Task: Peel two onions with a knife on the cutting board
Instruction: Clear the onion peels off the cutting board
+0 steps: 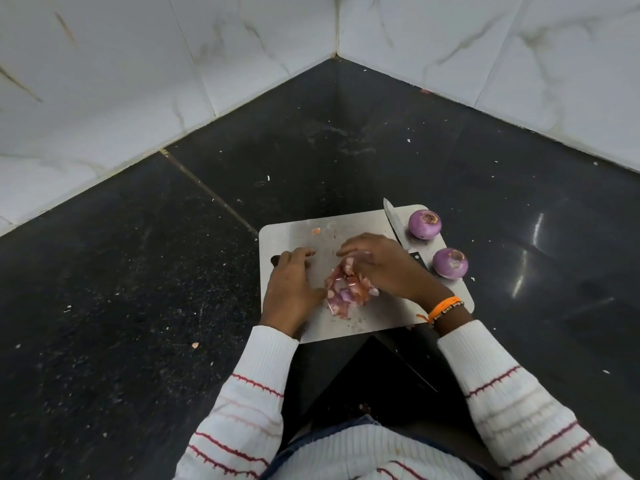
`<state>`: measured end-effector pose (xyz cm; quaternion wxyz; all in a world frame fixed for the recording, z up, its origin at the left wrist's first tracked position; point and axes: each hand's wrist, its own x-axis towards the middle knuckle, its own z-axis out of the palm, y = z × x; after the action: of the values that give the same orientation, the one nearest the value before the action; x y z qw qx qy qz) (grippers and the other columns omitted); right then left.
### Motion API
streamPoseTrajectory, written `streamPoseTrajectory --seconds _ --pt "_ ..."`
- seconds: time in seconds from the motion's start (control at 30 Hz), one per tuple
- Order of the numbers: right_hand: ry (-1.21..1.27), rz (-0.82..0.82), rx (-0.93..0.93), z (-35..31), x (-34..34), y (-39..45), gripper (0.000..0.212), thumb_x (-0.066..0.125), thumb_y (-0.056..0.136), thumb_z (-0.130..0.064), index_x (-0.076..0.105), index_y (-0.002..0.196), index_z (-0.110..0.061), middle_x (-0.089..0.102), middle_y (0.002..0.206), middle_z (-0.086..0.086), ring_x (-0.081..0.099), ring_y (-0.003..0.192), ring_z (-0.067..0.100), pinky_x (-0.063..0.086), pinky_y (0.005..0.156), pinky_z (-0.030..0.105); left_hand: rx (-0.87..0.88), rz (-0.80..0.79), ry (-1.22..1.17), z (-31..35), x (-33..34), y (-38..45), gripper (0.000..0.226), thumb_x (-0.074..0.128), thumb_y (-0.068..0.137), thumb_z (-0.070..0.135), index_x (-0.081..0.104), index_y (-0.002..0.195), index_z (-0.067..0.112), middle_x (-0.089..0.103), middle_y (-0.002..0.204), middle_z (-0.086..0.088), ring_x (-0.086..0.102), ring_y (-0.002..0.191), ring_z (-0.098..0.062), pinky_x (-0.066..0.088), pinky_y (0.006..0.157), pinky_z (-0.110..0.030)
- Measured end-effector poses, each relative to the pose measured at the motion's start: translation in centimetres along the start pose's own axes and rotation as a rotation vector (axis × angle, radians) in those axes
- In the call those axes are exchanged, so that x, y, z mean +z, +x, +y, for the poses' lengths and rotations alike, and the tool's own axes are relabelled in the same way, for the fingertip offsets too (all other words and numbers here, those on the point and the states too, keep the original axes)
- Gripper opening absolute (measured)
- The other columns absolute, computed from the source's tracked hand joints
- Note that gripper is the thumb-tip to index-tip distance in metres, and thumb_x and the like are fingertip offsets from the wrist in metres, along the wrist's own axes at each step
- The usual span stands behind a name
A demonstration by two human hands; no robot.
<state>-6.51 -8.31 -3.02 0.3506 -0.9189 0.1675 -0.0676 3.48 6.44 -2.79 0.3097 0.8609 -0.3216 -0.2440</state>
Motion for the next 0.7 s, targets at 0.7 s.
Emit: streamPoseTrajectory --seconds 0.7 --pt "-0.204 -0.155 0.418 -0.8 -0.2 -4.4 0.085 0.075 0.072 -0.03 0.029 0.142 -0.018 0.03 0.135 0.012 0.038 0.121 0.031 0.037 0.099 0.034 0.074 -0.006 0.048 -0.2 1.5 -0.2 0.061 0.071 0.082 0.014 0.048 0.137 0.024 0.046 0.123 -0.003 0.049 0.114 -0.021 0.038 0.103 -0.033"
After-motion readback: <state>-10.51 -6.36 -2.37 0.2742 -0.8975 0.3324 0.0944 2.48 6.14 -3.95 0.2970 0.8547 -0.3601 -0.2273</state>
